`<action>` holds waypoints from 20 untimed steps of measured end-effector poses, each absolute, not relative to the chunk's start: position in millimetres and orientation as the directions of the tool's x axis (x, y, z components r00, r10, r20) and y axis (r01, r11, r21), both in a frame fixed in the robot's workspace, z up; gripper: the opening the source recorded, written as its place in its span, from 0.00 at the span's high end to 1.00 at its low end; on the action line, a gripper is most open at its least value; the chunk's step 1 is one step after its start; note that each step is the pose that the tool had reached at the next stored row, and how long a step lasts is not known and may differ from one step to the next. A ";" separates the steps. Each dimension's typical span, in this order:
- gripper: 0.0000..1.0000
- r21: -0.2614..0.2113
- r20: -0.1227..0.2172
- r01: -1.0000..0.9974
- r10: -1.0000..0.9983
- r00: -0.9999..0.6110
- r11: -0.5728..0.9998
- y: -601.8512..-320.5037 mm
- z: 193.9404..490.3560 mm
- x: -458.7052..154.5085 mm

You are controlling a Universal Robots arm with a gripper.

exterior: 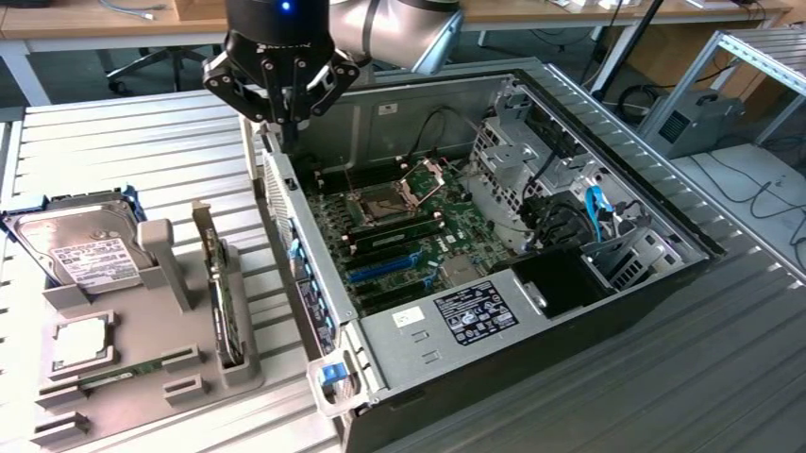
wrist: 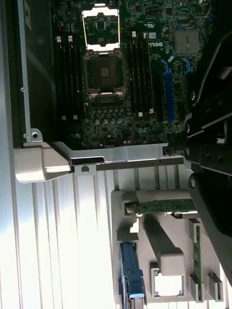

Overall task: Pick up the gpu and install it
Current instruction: 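Reach for the gpu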

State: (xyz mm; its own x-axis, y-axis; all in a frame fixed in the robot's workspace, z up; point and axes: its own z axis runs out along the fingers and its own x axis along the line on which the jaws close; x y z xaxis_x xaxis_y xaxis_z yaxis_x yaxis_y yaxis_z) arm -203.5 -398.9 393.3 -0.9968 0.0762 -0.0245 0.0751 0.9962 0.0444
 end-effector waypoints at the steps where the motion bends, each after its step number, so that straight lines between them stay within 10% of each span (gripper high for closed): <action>1: 0.89 0.044 -0.024 0.075 0.076 -0.997 0.996 -398.9 393.3 -203.8; 20: 0.89 0.044 -0.025 0.075 0.076 -0.997 0.996 -398.9 393.3 -210.0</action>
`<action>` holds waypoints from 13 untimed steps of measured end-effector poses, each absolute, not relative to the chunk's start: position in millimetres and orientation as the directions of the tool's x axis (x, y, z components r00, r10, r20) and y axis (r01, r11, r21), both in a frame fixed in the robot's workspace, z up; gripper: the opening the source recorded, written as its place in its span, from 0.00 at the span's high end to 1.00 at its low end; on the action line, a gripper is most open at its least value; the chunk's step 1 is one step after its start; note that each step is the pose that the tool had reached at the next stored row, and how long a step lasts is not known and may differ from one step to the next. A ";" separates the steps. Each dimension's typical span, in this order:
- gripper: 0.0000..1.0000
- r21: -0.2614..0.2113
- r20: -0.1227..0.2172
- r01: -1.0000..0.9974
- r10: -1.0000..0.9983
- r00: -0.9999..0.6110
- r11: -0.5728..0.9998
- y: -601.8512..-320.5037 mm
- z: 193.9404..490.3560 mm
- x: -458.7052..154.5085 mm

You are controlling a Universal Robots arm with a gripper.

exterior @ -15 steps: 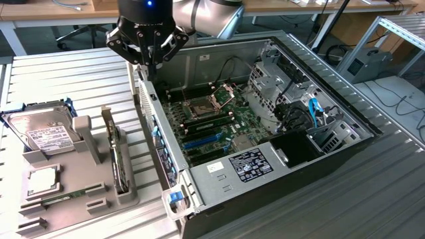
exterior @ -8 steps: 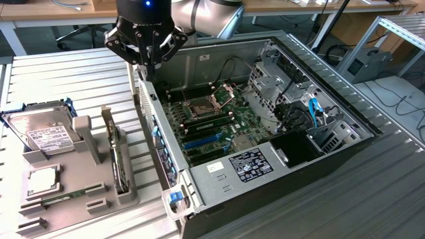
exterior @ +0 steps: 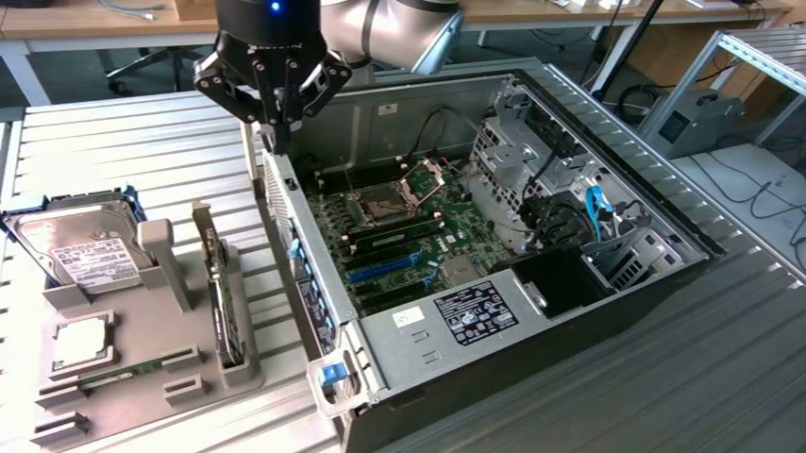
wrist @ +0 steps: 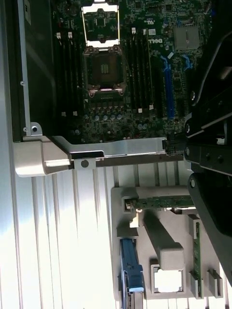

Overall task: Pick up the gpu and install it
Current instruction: 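Reach for the gpu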

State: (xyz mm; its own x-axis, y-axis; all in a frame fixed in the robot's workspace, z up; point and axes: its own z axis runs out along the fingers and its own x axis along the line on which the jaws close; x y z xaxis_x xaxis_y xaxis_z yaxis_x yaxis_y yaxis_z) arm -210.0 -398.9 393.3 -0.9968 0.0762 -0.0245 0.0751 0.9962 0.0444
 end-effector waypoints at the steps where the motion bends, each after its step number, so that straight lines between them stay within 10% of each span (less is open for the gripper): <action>1: 0.89 0.044 -0.025 0.075 0.076 -0.997 0.996 -398.9 393.3 -210.5; 13: 0.89 0.044 -0.025 0.075 0.076 -0.997 0.996 -398.9 393.3 -213.7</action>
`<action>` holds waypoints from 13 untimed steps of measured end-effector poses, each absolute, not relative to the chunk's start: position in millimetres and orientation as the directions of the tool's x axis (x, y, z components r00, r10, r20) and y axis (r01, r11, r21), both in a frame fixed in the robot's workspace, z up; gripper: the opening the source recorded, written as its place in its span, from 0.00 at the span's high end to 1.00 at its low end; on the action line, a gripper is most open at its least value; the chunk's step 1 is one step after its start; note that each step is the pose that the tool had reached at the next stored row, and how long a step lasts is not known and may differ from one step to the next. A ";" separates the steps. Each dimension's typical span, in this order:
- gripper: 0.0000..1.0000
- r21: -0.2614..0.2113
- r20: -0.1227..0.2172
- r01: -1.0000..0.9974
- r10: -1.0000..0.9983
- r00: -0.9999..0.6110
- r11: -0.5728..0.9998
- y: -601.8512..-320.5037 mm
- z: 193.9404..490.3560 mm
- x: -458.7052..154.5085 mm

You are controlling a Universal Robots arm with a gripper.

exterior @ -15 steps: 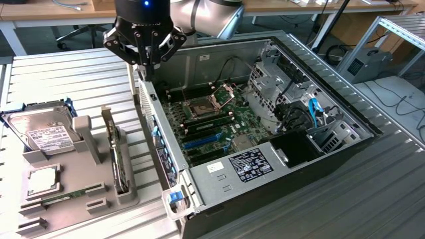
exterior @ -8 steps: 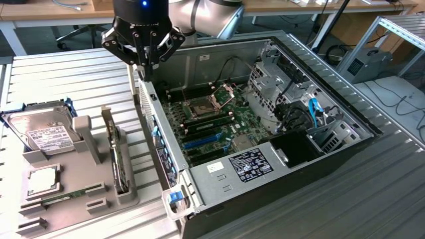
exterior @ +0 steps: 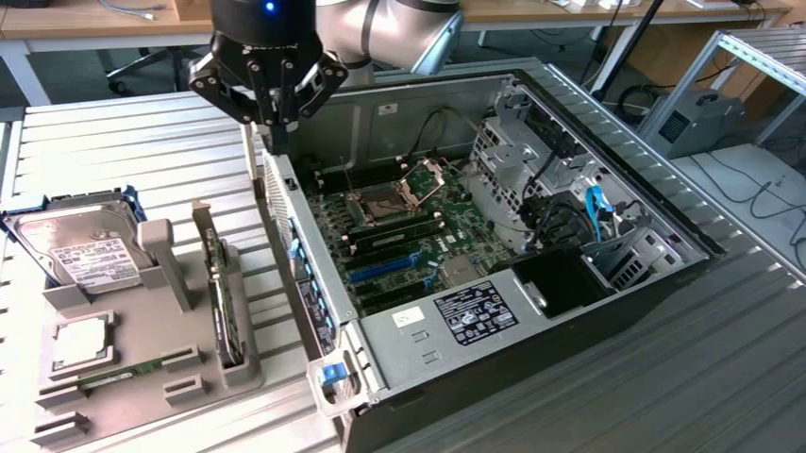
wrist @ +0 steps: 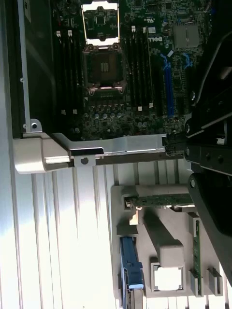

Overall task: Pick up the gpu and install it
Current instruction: 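Reach for the gpu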

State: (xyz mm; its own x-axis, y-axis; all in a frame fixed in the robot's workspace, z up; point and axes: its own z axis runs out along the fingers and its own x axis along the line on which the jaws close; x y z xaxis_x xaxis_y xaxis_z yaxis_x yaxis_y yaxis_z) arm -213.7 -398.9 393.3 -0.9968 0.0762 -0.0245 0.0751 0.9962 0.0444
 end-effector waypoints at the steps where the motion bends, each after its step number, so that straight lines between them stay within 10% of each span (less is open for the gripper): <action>1: 0.89 0.044 -0.025 0.075 0.076 -0.997 0.996 -398.9 393.3 -214.1; 13: 0.89 0.044 -0.025 0.075 0.076 -0.997 0.996 -398.9 393.3 -217.5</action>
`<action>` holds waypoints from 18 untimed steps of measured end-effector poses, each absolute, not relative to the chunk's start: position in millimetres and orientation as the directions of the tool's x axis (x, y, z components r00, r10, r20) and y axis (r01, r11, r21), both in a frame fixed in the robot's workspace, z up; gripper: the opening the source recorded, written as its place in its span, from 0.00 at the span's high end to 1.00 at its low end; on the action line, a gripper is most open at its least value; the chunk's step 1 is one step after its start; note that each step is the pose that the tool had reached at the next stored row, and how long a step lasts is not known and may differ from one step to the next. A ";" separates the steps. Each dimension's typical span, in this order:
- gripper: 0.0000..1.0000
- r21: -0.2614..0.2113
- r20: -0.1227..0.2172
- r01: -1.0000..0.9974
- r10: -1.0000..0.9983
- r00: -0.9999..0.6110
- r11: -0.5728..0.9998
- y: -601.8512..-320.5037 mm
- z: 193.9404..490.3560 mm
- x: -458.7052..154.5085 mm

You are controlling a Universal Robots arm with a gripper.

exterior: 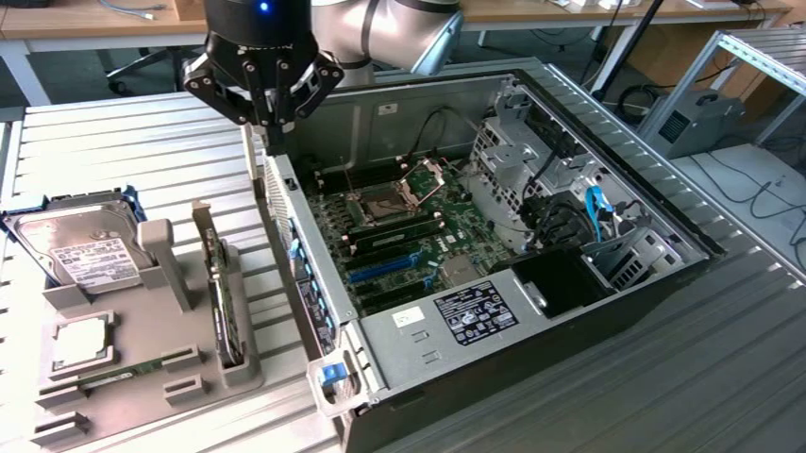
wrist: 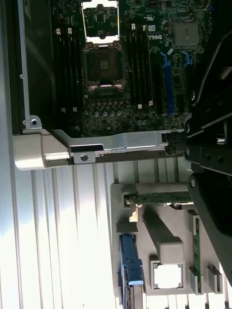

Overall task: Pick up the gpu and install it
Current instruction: 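Reach for the gpu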

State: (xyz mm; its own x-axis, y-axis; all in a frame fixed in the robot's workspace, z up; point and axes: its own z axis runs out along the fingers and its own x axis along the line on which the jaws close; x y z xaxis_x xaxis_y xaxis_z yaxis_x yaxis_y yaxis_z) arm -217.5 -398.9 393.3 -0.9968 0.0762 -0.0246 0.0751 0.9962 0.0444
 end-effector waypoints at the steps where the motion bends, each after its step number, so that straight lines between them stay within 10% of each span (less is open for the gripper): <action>1: 0.89 0.044 -0.025 0.075 0.076 -0.997 0.996 -398.9 393.3 -217.8; 18: 0.89 0.044 -0.025 0.075 0.076 -0.997 0.996 -398.9 393.3 -223.9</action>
State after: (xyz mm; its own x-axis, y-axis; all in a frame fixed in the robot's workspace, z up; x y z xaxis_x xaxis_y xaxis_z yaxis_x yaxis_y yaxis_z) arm -223.9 -398.9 393.3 -0.9968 0.0763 -0.0246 0.0751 0.9962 0.0444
